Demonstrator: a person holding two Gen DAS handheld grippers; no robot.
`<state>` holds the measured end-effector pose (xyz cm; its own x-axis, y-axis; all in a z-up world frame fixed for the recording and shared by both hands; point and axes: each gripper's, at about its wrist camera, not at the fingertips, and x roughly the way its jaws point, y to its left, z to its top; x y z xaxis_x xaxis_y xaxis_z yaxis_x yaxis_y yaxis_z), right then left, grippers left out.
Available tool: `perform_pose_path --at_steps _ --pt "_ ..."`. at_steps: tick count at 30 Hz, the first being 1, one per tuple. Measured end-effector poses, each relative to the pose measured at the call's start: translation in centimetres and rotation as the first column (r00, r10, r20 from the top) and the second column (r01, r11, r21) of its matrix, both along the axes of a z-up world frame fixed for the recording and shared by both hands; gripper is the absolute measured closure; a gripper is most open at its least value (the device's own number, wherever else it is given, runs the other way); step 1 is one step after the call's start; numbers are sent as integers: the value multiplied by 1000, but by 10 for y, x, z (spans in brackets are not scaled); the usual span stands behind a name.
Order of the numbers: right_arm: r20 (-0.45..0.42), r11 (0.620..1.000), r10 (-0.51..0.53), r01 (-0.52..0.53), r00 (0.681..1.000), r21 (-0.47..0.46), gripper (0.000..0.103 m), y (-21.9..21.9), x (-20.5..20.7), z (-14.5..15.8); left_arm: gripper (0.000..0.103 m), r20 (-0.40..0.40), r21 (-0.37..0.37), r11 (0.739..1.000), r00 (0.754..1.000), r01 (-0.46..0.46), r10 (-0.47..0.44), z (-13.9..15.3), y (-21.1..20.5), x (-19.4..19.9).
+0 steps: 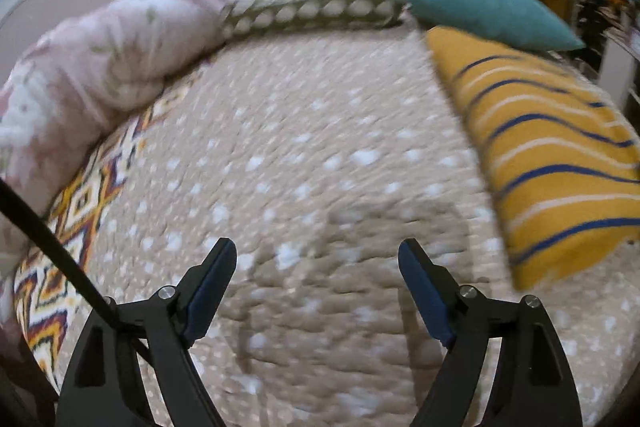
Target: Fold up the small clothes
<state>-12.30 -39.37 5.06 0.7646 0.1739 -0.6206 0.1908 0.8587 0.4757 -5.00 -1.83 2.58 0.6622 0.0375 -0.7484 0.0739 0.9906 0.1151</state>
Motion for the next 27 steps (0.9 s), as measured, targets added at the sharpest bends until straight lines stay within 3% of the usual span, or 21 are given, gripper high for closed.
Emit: perform_pose_path --at_steps 2,6,9,13,16,27 --pt "47 999 -20 22 999 -43 81 5 -10 13 21 -56 17 998 997 -53 54 -12 11 14" --pt "132 996 29 -17 991 -89 81 19 -15 40 0 -118 -28 992 985 -126 122 -22 31 41" --pt "151 993 110 -101 982 -68 81 33 -2 45 0 -147 -45 991 982 -125 117 -29 40 60" --pt "76 988 145 -140 987 -66 81 49 32 23 0 -141 -135 984 985 -115 96 -35 52 63" --pt "2 985 98 -97 995 -139 84 49 47 -2 0 -141 -119 986 985 -115 97 -35 49 63" --pt "61 991 93 -87 994 -105 83 46 42 -21 0 -140 -119 986 985 -114 97 -33 46 59"
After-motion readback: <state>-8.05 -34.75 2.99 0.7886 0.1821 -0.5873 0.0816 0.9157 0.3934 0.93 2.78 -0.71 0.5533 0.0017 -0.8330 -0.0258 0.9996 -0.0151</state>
